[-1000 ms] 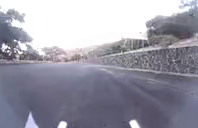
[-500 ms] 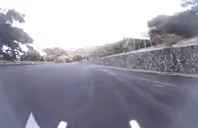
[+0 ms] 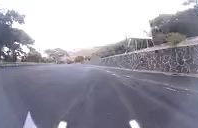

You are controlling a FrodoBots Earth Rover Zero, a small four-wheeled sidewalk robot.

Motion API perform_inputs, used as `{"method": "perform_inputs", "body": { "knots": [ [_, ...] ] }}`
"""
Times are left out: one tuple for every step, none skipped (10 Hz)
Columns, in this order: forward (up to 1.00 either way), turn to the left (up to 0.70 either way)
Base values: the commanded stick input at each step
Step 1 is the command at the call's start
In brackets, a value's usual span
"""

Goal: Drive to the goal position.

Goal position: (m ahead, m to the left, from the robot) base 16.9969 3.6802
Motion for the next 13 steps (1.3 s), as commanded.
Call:
{"method": "perform_inputs", "body": {
  "knots": [
    [0.70,0.00],
    [0.70,0.00],
    [0.70,0.00],
    [0.70,0.00],
    [0.70,0.00],
    [0.70,0.00],
    [0.70,0.00],
    [0.70,0.00],
    [0.70,0.00],
    [0.70,0.00],
    [0.70,0.00],
    [0.70,0.00],
    [0.70,0.00]
  ]
}}
